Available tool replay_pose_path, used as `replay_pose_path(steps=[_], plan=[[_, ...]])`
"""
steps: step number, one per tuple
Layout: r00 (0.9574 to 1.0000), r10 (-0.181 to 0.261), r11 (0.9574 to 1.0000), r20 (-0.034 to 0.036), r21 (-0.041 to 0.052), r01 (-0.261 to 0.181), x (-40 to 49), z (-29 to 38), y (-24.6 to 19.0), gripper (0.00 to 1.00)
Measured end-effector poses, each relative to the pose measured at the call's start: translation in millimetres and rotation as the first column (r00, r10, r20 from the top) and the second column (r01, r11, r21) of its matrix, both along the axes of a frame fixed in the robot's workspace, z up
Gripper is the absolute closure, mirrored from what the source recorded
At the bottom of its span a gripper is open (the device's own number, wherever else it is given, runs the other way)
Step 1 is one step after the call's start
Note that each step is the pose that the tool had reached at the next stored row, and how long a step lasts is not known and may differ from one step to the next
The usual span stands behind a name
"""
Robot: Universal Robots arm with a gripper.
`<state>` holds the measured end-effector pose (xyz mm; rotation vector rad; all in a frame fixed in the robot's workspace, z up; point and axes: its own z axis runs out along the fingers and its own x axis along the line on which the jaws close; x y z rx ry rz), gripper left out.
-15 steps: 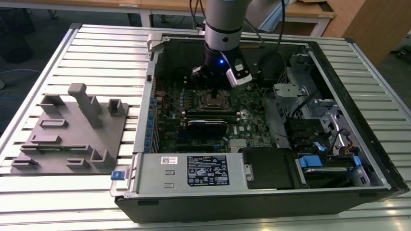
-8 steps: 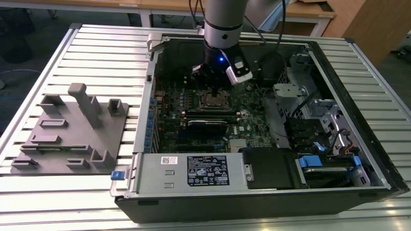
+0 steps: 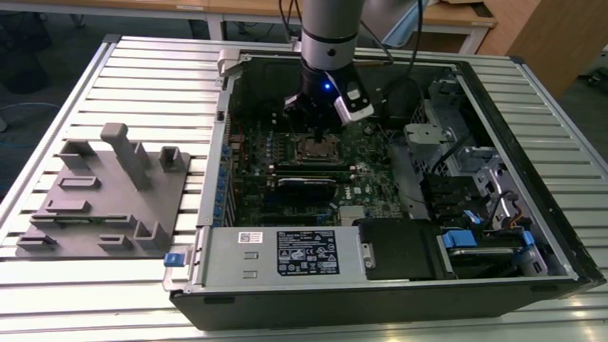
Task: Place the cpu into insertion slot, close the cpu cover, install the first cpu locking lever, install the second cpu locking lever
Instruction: 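Close the cpu cover, then install the first cpu locking lever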
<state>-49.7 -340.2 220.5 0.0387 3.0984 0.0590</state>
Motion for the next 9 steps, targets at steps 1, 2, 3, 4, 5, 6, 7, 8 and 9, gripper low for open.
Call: replay_pose_path(steps=[1,2,3,4,5,6,7,8,9], plan=[[1.0000,0.000,1.0000,0.0001,0.0001,0.000,0.0,0.0,0.0,0.90],[1.0000,0.000,1.0000,0.0001,0.0001,0.000,0.0,0.0,0.0,0.90],[1.0000,-0.003,1.0000,0.0001,0.0001,0.003,0.0,0.0,0.0,0.90],[1.0000,-0.010,1.0000,0.0000,0.0000,0.010,0.0,0.0,0.0,0.90],[0.9999,-0.015,0.9999,-0.0001,0.0000,0.015,0.0,0.0,0.0,0.90],[0.9999,-0.015,0.9999,-0.0001,-0.0001,0.015,0.0,0.0,0.0,0.90],[0.9999,-0.015,0.9999,0.0000,0.0000,0.015,0.0,0.0,0.0,0.90],[0.9999,-0.016,0.9999,0.0000,0.0000,0.016,0.0,0.0,0.0,0.90],[0.9999,-0.016,0.9999,0.0000,0.0000,0.016,0.0,0.0,0.0,0.90]])
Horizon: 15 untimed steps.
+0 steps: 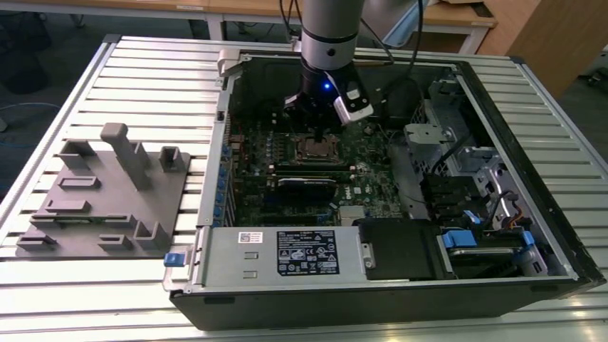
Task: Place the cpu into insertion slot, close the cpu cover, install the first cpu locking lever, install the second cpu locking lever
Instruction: 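Install the first cpu locking lever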
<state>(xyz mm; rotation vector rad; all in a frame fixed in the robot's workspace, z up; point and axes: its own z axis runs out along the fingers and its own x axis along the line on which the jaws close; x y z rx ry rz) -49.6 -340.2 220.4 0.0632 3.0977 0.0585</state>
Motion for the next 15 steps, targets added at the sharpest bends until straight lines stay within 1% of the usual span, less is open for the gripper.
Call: replay_pose_path(steps=[9,12,15], plan=[[1.0000,0.000,1.0000,-0.0001,-0.0002,0.000,0.0,0.3,0.0,0.90],[1.0000,0.000,1.0000,0.0000,0.0000,0.000,0.0,2.7,0.0,0.90],[1.0000,0.000,1.0000,0.0000,0.0000,0.000,0.0,7.6,0.0,0.90]])
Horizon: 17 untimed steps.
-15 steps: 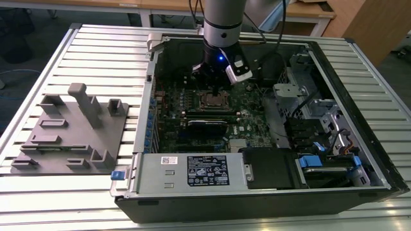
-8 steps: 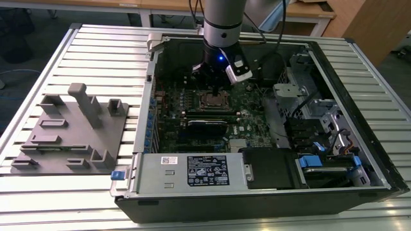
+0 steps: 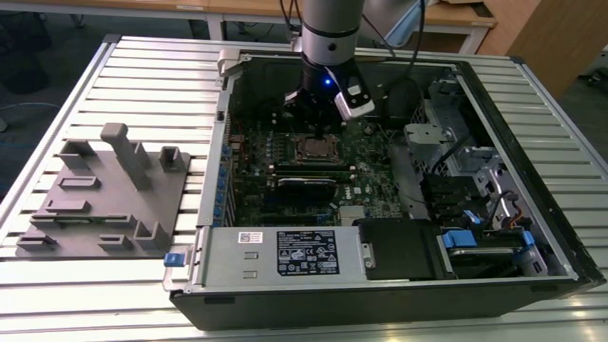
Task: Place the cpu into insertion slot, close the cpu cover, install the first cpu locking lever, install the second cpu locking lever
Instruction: 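Install the first cpu locking lever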
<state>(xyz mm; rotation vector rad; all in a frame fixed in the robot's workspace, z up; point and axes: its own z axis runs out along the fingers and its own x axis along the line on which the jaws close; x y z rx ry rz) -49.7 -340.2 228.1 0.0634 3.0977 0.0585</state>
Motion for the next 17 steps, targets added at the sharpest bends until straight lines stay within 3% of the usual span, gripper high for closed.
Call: replay_pose_path(steps=[5,9,10,11,17], plan=[[1.0000,0.000,1.0000,-0.0001,-0.0001,0.000,0.0,10.2,0.0,0.90],[1.0000,0.000,1.0000,0.0001,0.0002,0.000,0.0,11.4,0.0,0.90],[1.0000,0.000,1.0000,0.0000,0.0000,0.000,0.0,15.4,0.0,0.90],[1.0000,0.000,1.0000,-0.0048,-0.0001,0.000,0.0,17.4,0.0,0.90],[1.0000,0.000,1.0000,-0.0080,-0.0001,0.000,0.0,17.1,0.0,0.90]])
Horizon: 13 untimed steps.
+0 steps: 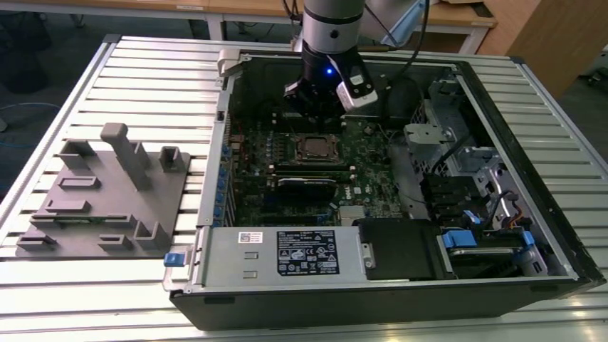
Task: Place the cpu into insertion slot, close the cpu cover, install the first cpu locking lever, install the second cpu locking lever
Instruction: 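Install the first cpu locking lever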
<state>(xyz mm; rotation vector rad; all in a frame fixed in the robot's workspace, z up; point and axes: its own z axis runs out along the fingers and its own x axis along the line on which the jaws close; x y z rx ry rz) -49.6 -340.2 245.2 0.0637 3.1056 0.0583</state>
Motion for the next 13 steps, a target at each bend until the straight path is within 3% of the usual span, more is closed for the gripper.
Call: replay_pose_path(steps=[11,13], plan=[[1.0000,0.000,1.0000,0.0000,0.0000,0.000,0.0,-0.4,0.0,0.90],[1.0000,0.000,1.0000,0.0000,0.0000,0.000,0.0,-6.4,0.0,0.90]])
